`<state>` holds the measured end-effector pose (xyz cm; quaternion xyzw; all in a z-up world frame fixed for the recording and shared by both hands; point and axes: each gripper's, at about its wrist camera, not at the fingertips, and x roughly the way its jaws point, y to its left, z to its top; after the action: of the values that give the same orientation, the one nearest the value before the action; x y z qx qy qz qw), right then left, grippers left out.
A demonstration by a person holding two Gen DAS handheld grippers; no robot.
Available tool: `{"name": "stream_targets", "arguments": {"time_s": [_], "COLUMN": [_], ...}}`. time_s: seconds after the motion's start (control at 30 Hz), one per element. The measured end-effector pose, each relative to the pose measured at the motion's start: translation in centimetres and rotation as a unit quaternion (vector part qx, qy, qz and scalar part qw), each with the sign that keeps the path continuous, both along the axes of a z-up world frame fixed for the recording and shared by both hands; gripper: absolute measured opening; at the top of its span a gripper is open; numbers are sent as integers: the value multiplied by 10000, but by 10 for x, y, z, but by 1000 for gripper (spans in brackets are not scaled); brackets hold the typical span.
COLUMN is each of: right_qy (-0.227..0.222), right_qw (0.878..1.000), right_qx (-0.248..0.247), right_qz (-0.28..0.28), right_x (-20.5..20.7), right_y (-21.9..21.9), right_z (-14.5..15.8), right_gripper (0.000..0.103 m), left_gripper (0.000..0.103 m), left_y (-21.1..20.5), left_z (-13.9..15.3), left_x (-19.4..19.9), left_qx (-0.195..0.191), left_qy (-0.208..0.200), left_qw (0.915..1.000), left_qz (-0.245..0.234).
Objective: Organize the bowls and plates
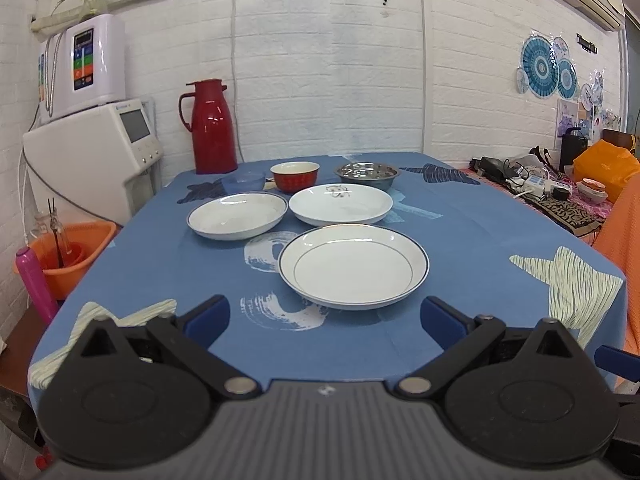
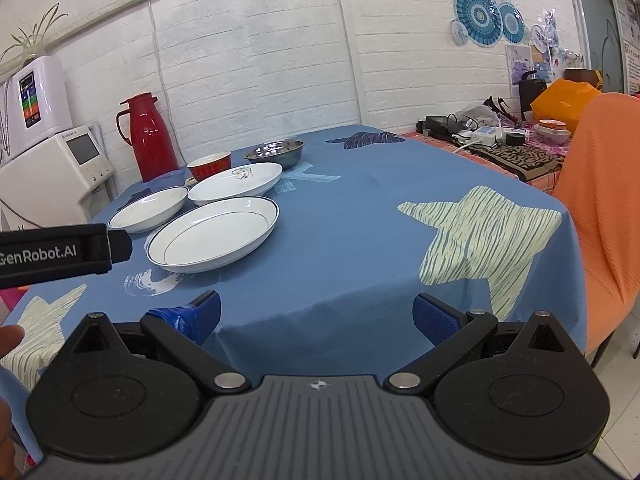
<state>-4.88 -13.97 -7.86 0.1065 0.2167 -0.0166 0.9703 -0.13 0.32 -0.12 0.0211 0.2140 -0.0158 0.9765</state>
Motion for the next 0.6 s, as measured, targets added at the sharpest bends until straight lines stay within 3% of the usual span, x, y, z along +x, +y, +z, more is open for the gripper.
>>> {"name": "stream_targets", "arguments": {"time_s": [0.6], "right_qy": [74], "right_qw": [9999], "right_qx": [-91], "right_qz": [-16], "right_x": [2], "right_y": [3], "right_z": [-1], "right_gripper": [90], "left_gripper": [101], "left_y": [-1], "left_z": [-1], "left_x": [0], "left_qx": [-14], "left_qy": [10], "left_qw": [10000], "left_qz": [-12]}}
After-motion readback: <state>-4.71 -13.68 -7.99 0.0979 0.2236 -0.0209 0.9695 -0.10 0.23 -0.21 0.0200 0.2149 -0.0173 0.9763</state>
